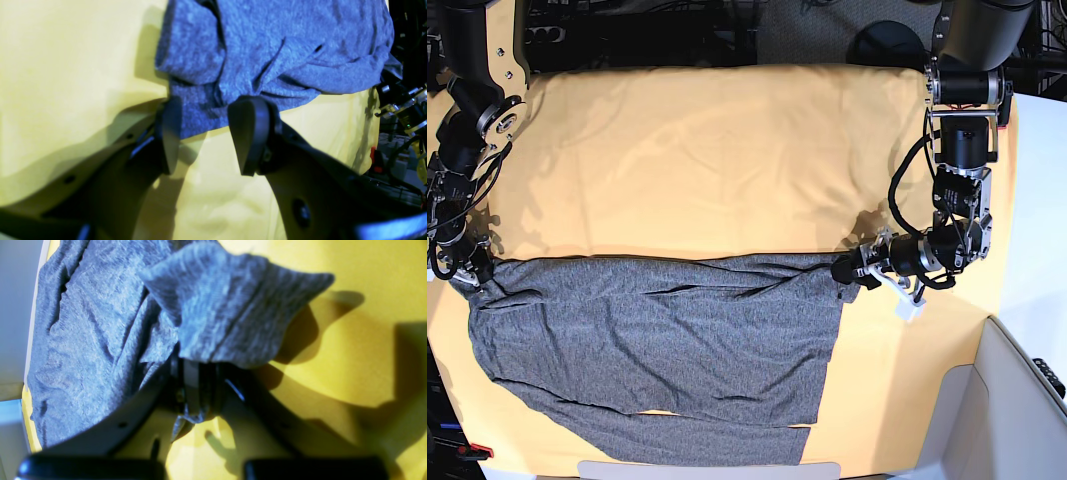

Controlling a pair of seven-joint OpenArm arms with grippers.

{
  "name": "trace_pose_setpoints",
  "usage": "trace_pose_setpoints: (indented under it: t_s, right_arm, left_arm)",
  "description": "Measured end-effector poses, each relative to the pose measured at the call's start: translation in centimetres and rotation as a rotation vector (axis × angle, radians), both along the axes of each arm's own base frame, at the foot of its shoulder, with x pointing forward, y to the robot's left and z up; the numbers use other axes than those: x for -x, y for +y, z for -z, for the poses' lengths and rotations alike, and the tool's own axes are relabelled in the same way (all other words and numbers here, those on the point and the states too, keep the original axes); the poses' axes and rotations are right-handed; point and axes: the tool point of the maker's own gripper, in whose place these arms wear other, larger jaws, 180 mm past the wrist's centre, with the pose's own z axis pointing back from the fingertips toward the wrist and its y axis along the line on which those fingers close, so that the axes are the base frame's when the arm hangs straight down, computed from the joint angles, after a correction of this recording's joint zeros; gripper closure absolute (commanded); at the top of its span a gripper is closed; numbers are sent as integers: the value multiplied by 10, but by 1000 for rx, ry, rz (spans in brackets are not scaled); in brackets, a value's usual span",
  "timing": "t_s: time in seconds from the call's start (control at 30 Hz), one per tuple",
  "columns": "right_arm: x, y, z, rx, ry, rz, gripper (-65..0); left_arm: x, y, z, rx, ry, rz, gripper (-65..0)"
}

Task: Fold the T-shirt properly
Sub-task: 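Keep pinching the folded edge of the grey shirt with both grippers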

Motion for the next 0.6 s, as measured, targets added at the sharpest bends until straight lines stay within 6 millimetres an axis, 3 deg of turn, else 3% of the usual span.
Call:
trace_pose_setpoints:
  t_s: [0.33,0.5,0.6]
  right_arm:
    - [-2,5,1,-5,-5,0,-40]
    - [-3,6,2,-5,-7,1,-40]
    - [-3,7,2,-8,-7,-1,-40]
  left_arm:
    - [0,1,0,-1,1,-1,-262]
    - [4,32,2,-59,20,-23,-262]
    - [5,38,2,-71,20,-30,-262]
